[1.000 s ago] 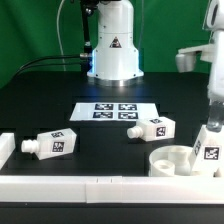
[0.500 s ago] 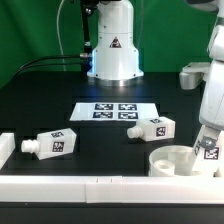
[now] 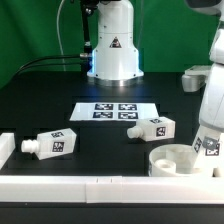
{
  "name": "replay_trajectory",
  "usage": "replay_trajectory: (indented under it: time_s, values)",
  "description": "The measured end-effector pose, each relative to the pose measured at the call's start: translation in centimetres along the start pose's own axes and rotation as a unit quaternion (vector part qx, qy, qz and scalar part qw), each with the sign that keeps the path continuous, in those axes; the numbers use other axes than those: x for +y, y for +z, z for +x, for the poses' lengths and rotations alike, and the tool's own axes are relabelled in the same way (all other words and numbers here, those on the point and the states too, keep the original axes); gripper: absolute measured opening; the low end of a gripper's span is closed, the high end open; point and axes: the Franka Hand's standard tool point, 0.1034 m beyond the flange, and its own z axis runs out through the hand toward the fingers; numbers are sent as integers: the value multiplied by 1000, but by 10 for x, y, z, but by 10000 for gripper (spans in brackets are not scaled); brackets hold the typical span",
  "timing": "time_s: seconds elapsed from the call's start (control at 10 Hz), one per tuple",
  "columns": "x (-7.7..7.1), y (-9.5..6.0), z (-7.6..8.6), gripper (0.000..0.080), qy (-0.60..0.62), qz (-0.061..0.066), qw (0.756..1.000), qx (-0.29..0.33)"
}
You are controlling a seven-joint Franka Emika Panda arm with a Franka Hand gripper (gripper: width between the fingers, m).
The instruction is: Assemble stool
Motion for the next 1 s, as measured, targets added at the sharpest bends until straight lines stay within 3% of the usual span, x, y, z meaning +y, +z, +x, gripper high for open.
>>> replay_trajectory:
  time_s: [0.4,0.5,0.6,0.7,1.0]
  values:
    - [1,0,-1,340,145,3,989,1]
    - [7,3,-4,340,201,20,979,-6]
    - [17,5,-6,340,249,46,967,-22]
    - [27,5,-3,340,299,55,952,-20]
    - [27,5,-2,340,398,52,916,-23]
